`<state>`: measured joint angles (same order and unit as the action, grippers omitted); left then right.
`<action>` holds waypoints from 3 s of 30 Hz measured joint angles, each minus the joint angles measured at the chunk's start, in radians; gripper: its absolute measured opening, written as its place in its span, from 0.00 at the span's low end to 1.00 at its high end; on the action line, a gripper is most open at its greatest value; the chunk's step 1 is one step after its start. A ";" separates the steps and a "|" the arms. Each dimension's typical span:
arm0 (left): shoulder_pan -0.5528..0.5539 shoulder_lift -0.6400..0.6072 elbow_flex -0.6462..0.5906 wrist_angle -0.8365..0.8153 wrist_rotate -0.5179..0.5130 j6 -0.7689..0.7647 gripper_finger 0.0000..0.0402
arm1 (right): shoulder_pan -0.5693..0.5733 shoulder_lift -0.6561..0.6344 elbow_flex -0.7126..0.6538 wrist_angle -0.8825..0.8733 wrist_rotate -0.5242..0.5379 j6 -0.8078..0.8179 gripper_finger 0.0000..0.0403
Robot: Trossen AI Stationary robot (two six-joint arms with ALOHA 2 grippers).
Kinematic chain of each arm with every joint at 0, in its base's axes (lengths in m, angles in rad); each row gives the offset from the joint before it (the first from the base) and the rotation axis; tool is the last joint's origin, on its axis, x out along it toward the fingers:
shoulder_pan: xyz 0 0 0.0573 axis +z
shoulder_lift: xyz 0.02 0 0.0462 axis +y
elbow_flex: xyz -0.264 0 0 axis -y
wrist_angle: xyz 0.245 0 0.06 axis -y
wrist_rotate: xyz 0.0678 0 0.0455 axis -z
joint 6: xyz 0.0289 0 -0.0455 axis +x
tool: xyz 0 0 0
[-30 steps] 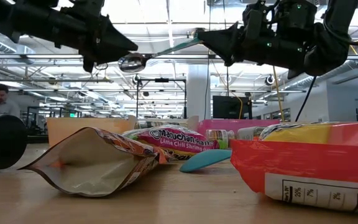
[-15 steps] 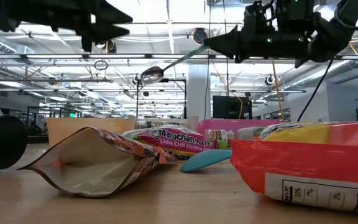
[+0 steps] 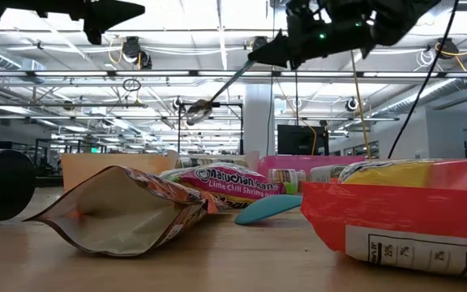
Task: Pick & Place Food Item
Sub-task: Put the top blue patterned spoon into the white bin
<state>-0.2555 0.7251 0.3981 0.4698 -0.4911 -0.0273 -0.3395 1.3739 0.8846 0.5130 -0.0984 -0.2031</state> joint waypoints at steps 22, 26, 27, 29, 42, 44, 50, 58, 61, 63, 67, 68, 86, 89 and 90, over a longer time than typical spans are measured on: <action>0.043 0.002 0.000 -0.073 -0.006 0.097 0.46 | -0.199 0.164 0.192 -0.332 -0.087 0.090 0.08; 0.065 0.002 0.000 -0.074 -0.006 0.092 0.46 | -0.198 0.166 0.192 -0.349 -0.085 0.098 0.08; 0.068 0.002 0.000 -0.076 -0.006 0.085 0.46 | -0.198 0.176 0.192 -0.352 -0.086 0.098 0.08; 0.075 0.002 0.000 -0.077 -0.006 0.078 0.46 | -0.198 0.203 0.192 -0.353 -0.086 0.104 0.08; 0.079 0.040 0.000 -0.086 -0.005 0.065 0.46 | -0.256 0.339 0.193 -0.281 -0.088 0.125 0.08; 0.078 0.053 -0.001 -0.084 -0.005 0.061 0.46 | -0.268 0.343 0.192 -0.287 -0.089 0.139 0.08; 0.078 0.086 -0.001 -0.074 -0.005 0.044 0.46 | -0.276 0.342 0.191 -0.291 -0.089 0.138 0.08; 0.078 0.102 -0.001 -0.077 -0.005 0.018 0.46 | -0.265 0.342 0.191 -0.413 -0.123 0.133 0.08; 0.078 0.102 -0.001 -0.076 -0.005 0.018 0.46 | -0.244 0.342 0.191 -0.454 -0.170 0.139 0.08; 0.078 0.102 -0.001 -0.076 -0.005 0.014 0.46 | -0.221 0.342 0.191 -0.466 -0.163 0.137 0.09; 0.078 0.102 -0.001 -0.076 -0.005 0.011 0.46 | -0.174 0.342 0.191 -0.459 -0.140 0.127 0.08; 0.078 0.102 -0.001 -0.076 -0.005 0.009 0.46 | -0.163 0.342 0.191 -0.456 -0.116 0.118 0.08; 0.078 0.102 -0.001 -0.086 -0.005 -0.001 0.46 | -0.096 0.342 0.191 -0.481 -0.029 0.130 0.08; 0.078 0.102 -0.001 -0.086 -0.005 -0.001 0.46 | -0.096 0.342 0.191 -0.481 -0.029 0.149 0.09; 0.078 0.102 -0.001 -0.086 -0.005 0.001 0.46 | -0.094 0.342 0.191 -0.480 -0.029 0.160 0.08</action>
<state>-0.1772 0.8268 0.3973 0.3841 -0.4965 -0.0267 -0.4336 1.7157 1.0756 0.0326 -0.1272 -0.0432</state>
